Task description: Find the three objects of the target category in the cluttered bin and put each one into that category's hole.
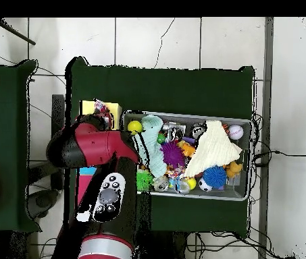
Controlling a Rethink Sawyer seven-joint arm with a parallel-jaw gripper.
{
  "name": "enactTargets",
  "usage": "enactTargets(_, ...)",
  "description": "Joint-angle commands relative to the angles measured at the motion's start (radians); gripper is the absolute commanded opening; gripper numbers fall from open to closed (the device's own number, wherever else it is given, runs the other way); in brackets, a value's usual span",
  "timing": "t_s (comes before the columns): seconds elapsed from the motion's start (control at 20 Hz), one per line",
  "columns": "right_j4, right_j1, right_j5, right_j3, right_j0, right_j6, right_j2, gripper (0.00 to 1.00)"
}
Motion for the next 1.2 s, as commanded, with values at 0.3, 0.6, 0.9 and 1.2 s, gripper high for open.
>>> enactTargets(0.3, -0.044, 0.082, 0.166, 0.093, -0.056, 0.055, 0.076, 0.00)
enactTargets(0.6, -0.047, 0.087, 0.170, 0.083, -0.053, 0.050, 0.075, 0.00)
enactTargets(0.9, -0.039, 0.074, 0.198, 0.087, -0.060, 0.046, 0.082, 1.00)
enactTargets(1.2, -0.033, 0.071, 0.216, 0.080, -0.058, 0.054, 0.078, 1.00)
